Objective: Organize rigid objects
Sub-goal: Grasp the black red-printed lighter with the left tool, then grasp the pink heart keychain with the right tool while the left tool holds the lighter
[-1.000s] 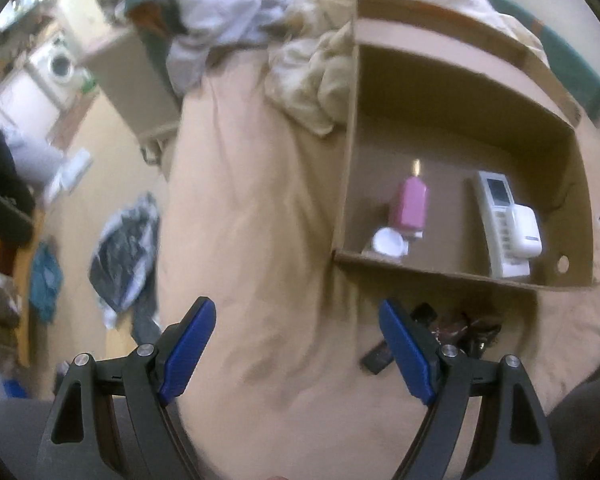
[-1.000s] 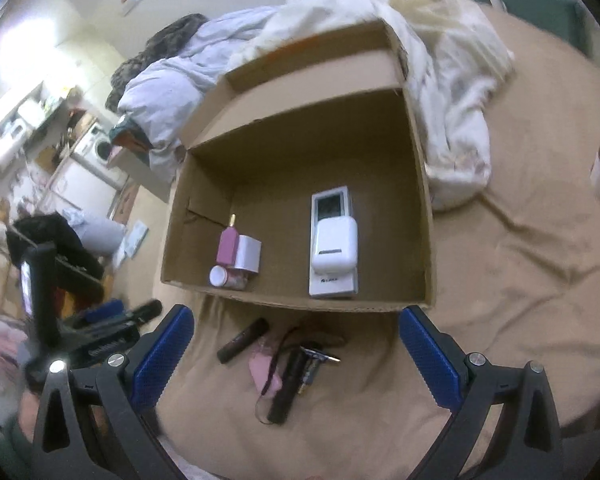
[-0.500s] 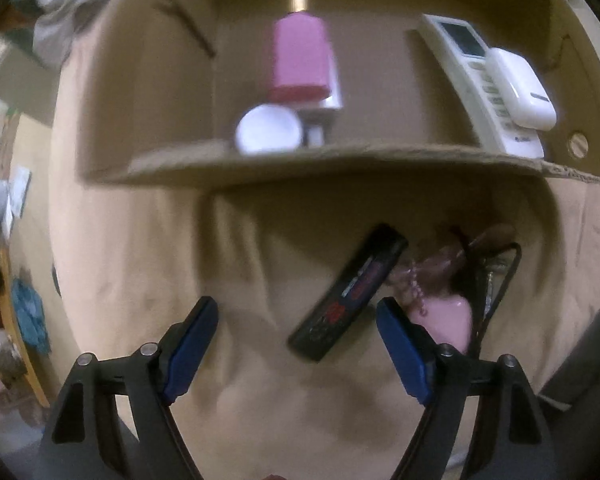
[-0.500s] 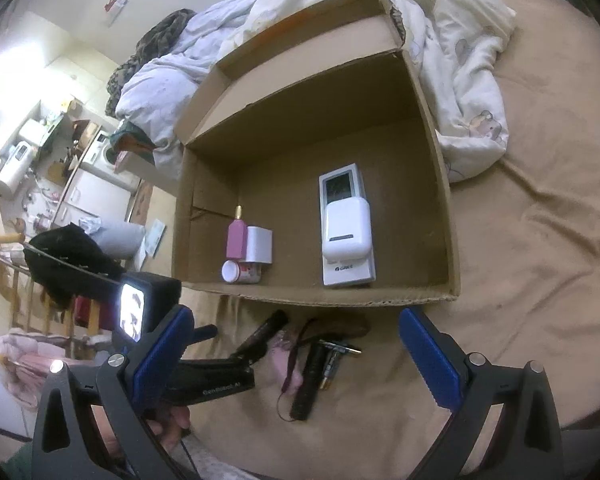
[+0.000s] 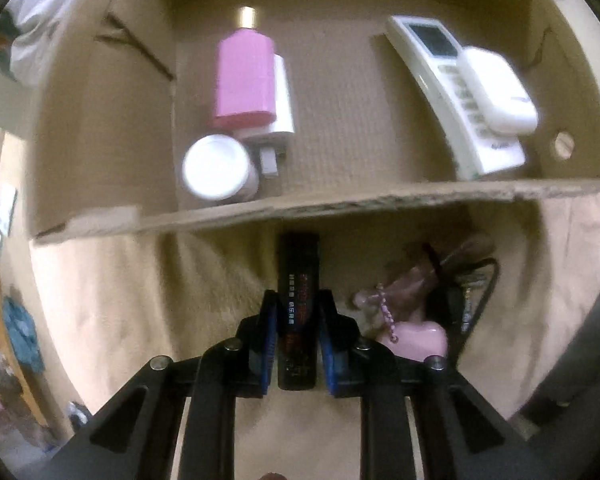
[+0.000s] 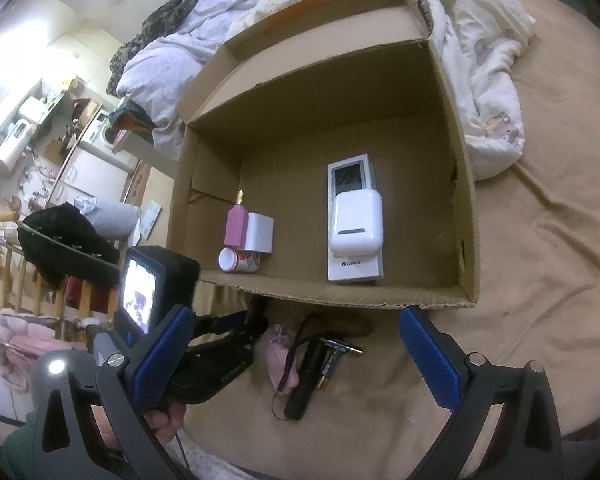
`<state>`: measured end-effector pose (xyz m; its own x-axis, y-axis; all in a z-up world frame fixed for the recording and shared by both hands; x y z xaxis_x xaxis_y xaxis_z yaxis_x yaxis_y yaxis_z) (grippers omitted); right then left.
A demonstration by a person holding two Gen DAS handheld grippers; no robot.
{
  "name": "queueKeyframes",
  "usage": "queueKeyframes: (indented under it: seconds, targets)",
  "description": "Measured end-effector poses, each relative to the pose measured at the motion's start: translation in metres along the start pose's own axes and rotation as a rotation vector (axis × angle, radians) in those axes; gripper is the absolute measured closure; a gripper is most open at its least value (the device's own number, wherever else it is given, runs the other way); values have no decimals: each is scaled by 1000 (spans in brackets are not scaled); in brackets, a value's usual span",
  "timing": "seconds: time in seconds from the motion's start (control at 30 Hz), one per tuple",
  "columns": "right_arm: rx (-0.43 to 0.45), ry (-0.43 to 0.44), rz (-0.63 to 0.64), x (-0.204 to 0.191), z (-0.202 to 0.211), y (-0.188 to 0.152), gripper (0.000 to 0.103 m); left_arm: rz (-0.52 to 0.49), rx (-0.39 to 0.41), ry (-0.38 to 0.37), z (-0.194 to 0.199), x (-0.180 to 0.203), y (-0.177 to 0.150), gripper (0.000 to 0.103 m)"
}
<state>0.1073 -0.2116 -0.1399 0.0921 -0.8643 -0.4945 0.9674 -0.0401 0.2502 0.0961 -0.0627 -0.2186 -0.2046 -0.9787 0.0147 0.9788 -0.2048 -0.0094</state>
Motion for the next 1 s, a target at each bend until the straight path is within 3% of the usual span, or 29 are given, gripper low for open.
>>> queueKeyframes:
  seconds: [0.23, 0.37, 0.47, 0.53, 0.63, 0.73, 0.9, 1.0]
  targets:
    - [-91, 77, -44, 4, -15, -3, 0, 61, 80, -34, 67, -14, -22, 85]
    - [-191, 218, -31, -12, -31, -13, 0, 87, 146, 20, 101, -37, -24, 85]
    - [-245, 267, 10, -28, -42, -19, 0, 128, 212, 71, 110, -58, -30, 85]
    - [-283, 280, 18, -36, -53, -21, 0, 164, 246, 67, 108, -72, -34, 85]
    - [-320, 271, 24, -44, -70, -22, 0, 217, 276, -21, 116, -74, -35, 85]
    - [-341, 262, 47, -54, -85, -24, 0, 220, 330, 12, 132, -77, -29, 85]
    - [-322, 215, 107, -69, -108, -29, 0, 239, 326, -15, 133, -83, -29, 85]
    - [-317, 102, 164, -73, -118, -33, 0, 227, 320, -26, 133, -79, -32, 85]
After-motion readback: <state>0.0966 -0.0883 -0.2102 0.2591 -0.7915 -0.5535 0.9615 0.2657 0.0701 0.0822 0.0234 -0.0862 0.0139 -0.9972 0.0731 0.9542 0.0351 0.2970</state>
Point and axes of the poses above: each gripper's, at about its wrist camera, not at the fingertips, and z roughly against the way its jaws point, x to its right, y to its top, the point moved 4 cm from there along -z, roughly the way its jaws point, and after that the axes turned 7 degrees about -x, right-handed, at the moved point
